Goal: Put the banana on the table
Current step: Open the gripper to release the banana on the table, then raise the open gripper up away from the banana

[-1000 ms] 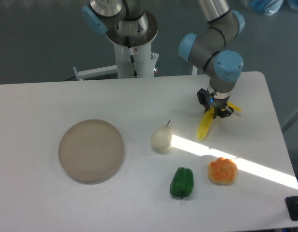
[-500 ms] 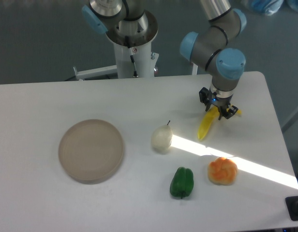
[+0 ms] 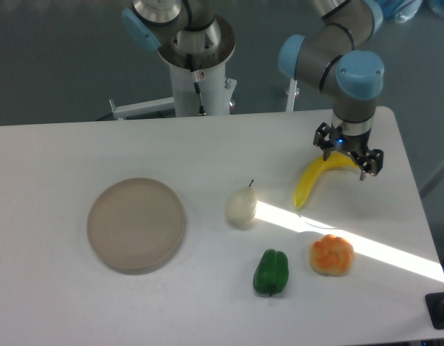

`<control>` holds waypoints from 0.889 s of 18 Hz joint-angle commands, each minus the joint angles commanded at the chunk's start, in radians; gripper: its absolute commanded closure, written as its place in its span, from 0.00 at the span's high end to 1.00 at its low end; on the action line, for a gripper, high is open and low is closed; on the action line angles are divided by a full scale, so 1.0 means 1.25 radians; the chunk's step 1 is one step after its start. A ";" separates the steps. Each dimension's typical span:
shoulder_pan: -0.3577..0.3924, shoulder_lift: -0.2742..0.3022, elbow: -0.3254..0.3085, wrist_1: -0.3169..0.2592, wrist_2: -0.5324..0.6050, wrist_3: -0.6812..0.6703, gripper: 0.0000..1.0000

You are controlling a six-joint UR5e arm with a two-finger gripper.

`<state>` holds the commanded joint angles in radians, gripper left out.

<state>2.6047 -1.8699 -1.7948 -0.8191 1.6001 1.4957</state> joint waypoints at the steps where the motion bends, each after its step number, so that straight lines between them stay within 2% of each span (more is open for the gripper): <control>1: -0.002 0.012 0.002 0.000 -0.015 -0.024 1.00; 5: -0.028 0.045 0.002 0.000 -0.074 -0.114 1.00; 8: -0.049 0.074 0.002 -0.004 -0.054 -0.122 1.00; 11: -0.091 0.103 0.001 -0.018 0.016 -0.123 1.00; 16: -0.103 0.135 0.006 -0.159 0.037 -0.115 1.00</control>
<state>2.4758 -1.7012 -1.7871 -1.0183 1.6459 1.3514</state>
